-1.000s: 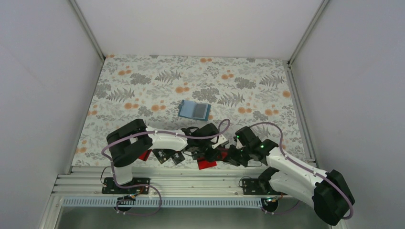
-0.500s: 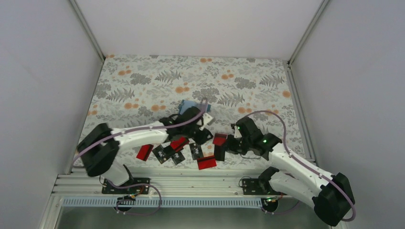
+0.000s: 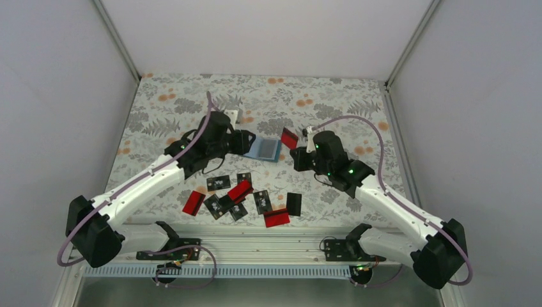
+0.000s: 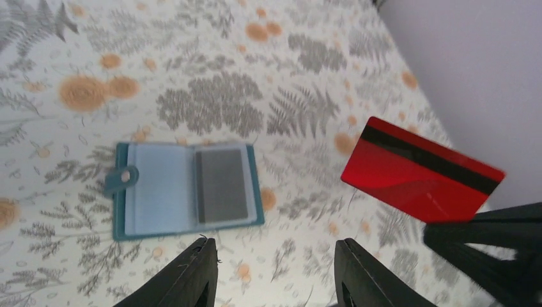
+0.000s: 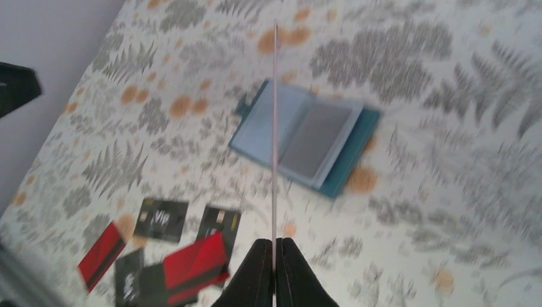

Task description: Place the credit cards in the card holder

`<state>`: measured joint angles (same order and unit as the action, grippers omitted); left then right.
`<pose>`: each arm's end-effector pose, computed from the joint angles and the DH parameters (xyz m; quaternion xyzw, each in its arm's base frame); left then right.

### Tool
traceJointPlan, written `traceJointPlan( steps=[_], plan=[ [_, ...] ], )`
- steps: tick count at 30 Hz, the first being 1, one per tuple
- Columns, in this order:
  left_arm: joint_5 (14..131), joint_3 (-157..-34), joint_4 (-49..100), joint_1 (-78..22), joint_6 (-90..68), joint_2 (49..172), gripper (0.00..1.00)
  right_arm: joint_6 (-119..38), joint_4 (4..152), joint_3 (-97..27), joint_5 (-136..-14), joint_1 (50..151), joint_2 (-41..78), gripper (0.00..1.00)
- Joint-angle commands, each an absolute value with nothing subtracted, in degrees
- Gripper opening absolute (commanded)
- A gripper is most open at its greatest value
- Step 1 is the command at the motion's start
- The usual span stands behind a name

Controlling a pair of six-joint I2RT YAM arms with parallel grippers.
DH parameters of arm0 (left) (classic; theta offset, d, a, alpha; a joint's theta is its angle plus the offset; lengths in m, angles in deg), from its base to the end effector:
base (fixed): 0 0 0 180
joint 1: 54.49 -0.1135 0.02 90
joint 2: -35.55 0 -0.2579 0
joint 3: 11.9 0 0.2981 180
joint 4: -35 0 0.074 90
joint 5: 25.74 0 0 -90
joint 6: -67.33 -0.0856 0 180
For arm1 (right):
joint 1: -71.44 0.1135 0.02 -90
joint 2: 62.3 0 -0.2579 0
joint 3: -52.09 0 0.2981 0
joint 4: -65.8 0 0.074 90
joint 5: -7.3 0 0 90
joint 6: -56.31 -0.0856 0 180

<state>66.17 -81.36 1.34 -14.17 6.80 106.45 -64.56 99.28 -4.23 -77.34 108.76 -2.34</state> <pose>0.2758 -0.2378 0.2580 0.0915 0.8826 -0.2758 0.3696 0.2459 0.1975 0.2217 -0.0711 0.8918 0.2840 0.3449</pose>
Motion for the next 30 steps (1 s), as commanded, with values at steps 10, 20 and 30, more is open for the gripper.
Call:
traceJointPlan(
  steps=[10,20,30],
  plan=[
    [73.78,-88.20,6.05,-21.62,23.07,106.48,0.49,-38.32,69.26,-5.56,-96.63,114.76,3.72,0.04],
    [82.28,-93.27,6.03,-23.65,27.70,109.17,0.49,-24.75,59.93,-8.52,-104.81,123.43,13.44,0.04],
    [86.19,-92.69,6.47,-24.16,27.72,111.91,0.48,-19.19,58.56,-10.42,-109.29,126.50,16.43,0.04]
  ],
)
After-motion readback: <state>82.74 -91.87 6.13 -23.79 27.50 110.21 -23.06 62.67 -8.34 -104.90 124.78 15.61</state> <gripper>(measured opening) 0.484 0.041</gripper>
